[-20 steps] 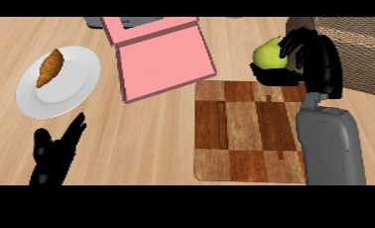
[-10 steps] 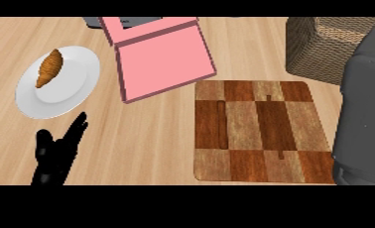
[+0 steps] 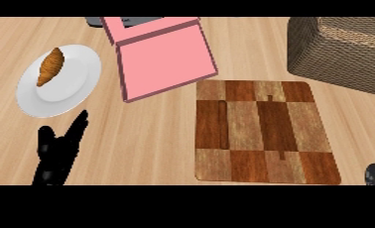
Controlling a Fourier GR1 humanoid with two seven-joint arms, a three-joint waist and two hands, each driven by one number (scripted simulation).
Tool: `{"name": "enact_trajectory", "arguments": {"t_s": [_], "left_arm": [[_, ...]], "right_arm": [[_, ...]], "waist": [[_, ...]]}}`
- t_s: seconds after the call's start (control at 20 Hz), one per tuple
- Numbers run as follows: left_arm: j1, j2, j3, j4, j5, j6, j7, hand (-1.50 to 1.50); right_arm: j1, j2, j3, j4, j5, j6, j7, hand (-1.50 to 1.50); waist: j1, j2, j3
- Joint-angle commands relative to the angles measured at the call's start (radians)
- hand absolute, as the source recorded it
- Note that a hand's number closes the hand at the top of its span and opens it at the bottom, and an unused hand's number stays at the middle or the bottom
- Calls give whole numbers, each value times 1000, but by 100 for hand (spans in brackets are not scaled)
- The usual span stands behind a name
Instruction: Pick the pear from the cutting board and place it in the basket
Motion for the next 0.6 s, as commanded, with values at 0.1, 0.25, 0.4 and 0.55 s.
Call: {"name": "enact_trajectory", "arguments": {"t_s": [0.1,0.25,0.4,0.55], "left_arm": [[-48,-18,9,89,14,-13,33,0],[10,-44,-30,31,-11,3,47,0],[-29,5,33,119,29,-59,-16,0],[3,-31,-12,57,-10,-20,20,0]], "right_arm": [[-10,-97,-32,242,-10,-78,-148,150],[-27,-137,-46,314,-27,-89,-187,150],[-42,-172,-87,443,-57,-144,-285,150],[-9,-186,-116,493,-88,-175,-324,150]], "waist": [[3,13,-12],[4,10,-11],[9,16,-12],[3,11,-11]]}}
